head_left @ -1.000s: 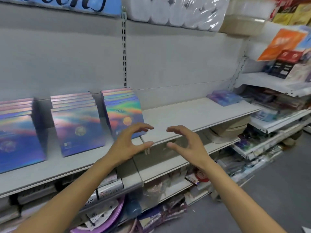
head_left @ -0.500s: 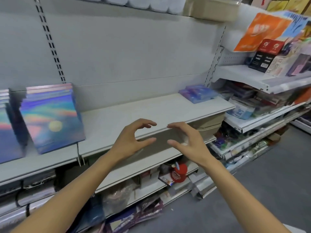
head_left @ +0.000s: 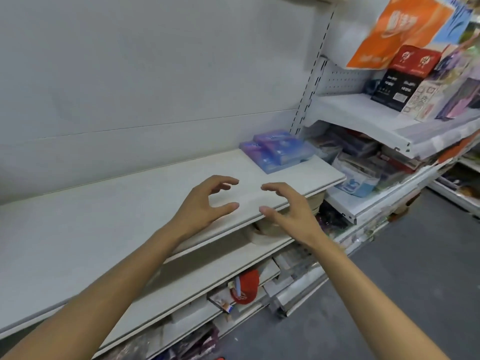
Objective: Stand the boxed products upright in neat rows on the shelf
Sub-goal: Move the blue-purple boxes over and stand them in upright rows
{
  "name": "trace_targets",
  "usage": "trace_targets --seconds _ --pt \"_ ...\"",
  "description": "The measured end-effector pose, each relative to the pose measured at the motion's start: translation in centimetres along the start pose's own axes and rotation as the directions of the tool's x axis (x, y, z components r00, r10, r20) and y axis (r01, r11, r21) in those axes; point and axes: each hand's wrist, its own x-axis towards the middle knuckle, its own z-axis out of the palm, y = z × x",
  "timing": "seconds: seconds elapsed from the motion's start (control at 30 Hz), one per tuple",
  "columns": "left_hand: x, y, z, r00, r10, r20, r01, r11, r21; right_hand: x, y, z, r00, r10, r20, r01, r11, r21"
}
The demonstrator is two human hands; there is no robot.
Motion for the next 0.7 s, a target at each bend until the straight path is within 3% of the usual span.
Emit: trace_targets --seconds 0.27,0.47,0.57,0.7 --pt "12.0 -4.3 3.8 0.993 -0.066 0.101 0.059 0.996 0.072 10.8 9.2 -4.4 0.981 0.150 -0.123 -0.170 0.969 -0.177" --pt "16.6 -6.2 6.7 0.979 -0.091 0.184 0.054 0.980 0.193 16.4 14.5 -6.5 0.930 0.350 -0.111 -0.367 0.885 -0.285" --pt "17.0 -7.0 7.7 0.986 -0.048 0.159 -0.010 0.938 0.346 17.6 15.5 -6.9 0.910 0.400 -0.108 -0.414 0.873 -0.257" --pt "16.5 -7.2 8.3 0.989 -0.044 0.143 -0.019 0.911 0.411 18.4 15.9 -7.4 0.873 0.482 -0.080 -0.485 0.874 -0.027"
